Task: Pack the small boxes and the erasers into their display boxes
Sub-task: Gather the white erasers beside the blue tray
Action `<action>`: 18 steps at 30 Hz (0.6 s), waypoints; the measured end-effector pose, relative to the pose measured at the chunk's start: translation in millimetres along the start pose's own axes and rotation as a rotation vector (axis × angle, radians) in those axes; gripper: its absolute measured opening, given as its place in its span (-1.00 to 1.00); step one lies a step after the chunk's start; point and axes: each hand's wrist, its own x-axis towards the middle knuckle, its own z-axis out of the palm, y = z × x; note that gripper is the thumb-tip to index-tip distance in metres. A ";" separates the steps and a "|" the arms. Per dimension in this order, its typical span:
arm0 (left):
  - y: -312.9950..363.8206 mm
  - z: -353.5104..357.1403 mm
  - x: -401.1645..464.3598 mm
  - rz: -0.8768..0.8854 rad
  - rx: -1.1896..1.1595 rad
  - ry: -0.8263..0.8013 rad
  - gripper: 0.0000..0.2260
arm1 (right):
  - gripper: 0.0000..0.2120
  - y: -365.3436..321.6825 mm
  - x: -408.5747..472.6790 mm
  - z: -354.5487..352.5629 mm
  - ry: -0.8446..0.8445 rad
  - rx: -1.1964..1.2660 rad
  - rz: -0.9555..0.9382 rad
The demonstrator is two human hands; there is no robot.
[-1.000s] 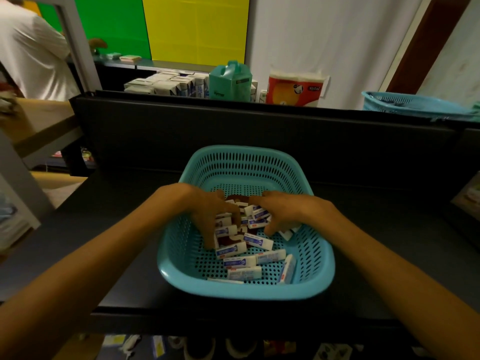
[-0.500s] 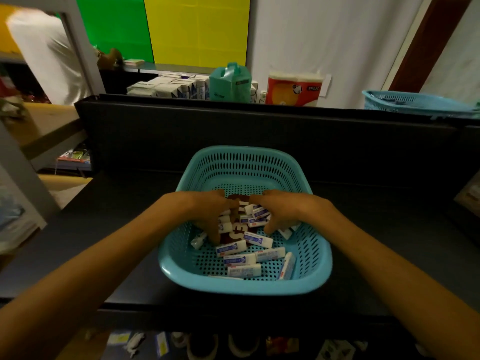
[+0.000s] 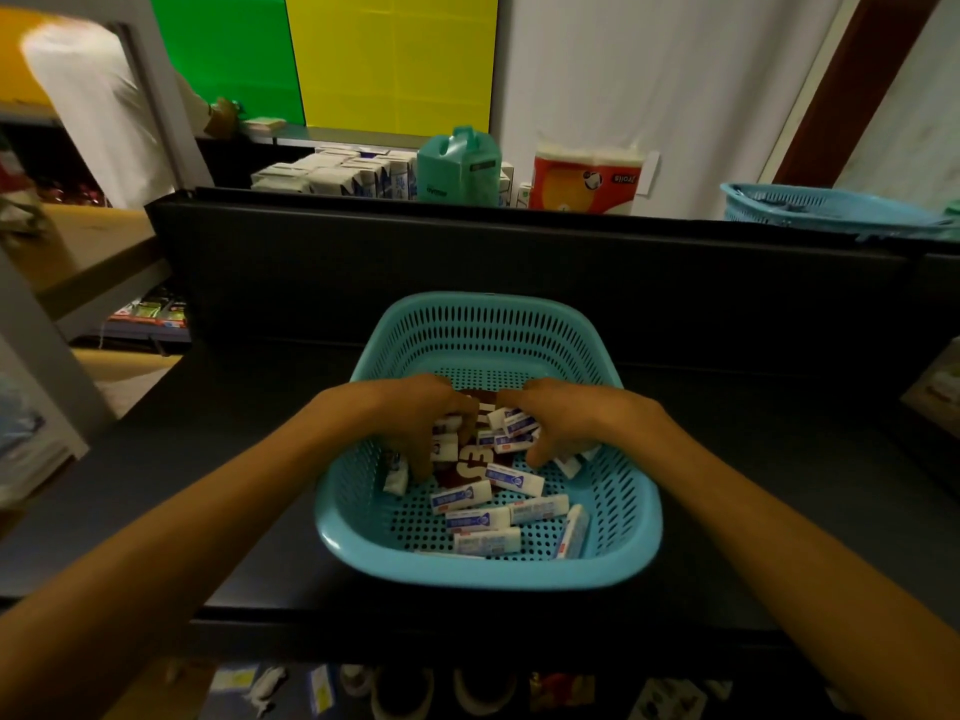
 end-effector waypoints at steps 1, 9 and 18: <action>0.0 -0.2 0.7 0.000 0.000 0.002 -0.56 | -0.35 0.4 0.2 -0.2 0.001 0.010 0.001; -2.1 4.5 5.9 0.011 0.079 -0.027 -0.53 | -0.37 -0.7 -0.7 -2.0 -0.005 0.038 0.003; -6.3 1.6 7.8 0.058 0.018 -0.042 -0.57 | -0.46 2.0 -0.4 -2.5 0.014 0.065 -0.004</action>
